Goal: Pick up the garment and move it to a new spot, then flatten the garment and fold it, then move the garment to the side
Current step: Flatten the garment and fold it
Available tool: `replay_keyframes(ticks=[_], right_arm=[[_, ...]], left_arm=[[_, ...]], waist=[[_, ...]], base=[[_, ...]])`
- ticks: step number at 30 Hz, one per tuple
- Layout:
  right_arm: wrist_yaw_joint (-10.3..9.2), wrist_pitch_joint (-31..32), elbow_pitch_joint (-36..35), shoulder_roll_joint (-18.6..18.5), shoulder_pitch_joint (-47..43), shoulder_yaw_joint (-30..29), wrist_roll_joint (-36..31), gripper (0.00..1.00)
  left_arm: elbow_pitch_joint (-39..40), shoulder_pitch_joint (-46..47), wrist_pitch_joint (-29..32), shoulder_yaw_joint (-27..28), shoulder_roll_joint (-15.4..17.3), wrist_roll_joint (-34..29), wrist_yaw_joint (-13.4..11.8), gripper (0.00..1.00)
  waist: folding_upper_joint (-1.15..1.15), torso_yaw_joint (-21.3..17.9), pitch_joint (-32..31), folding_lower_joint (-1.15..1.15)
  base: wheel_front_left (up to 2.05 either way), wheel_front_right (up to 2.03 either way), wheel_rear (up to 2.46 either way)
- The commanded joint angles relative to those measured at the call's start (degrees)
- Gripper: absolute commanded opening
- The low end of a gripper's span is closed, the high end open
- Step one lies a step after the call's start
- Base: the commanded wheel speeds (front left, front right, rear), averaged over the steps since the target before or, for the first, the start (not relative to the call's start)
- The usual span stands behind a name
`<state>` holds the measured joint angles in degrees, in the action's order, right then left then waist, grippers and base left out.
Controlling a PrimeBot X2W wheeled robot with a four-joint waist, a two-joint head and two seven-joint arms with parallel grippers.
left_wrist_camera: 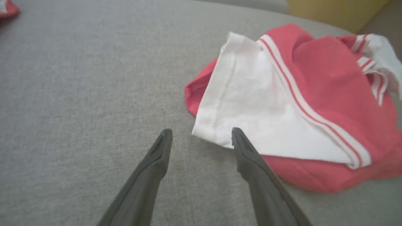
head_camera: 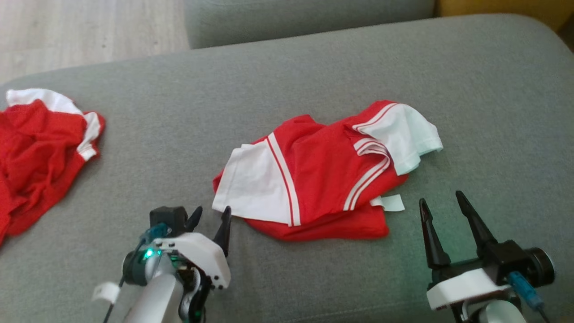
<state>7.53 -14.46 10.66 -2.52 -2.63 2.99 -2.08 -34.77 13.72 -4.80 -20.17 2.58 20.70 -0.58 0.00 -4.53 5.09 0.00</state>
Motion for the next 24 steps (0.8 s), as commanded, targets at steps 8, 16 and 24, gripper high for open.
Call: replay_keyframes(ticks=[8,16,24], right_arm=[[-0.04,-0.5,-1.8,-0.4,2.7,1.3,0.5,1.00],[-0.04,-0.5,-1.7,-0.4,3.1,1.4,0.6,1.00],[-0.04,-0.5,-2.7,-0.4,2.0,0.1,0.1,1.00]], left_arm=[[-5.7,7.3,1.8,1.4,0.3,1.1,0.6,1.00],[-10.6,8.9,4.7,-0.7,0.3,2.1,3.1,0.00],[-1.2,7.3,6.7,0.8,0.3,11.9,5.7,0.00]], waist=[[0.00,-1.7,1.6,0.00],[0.00,-2.0,1.1,0.00],[0.00,-0.7,-1.2,0.00]], base=[[0.00,0.00,0.00],[0.00,0.00,0.00],[0.00,0.00,0.00]])
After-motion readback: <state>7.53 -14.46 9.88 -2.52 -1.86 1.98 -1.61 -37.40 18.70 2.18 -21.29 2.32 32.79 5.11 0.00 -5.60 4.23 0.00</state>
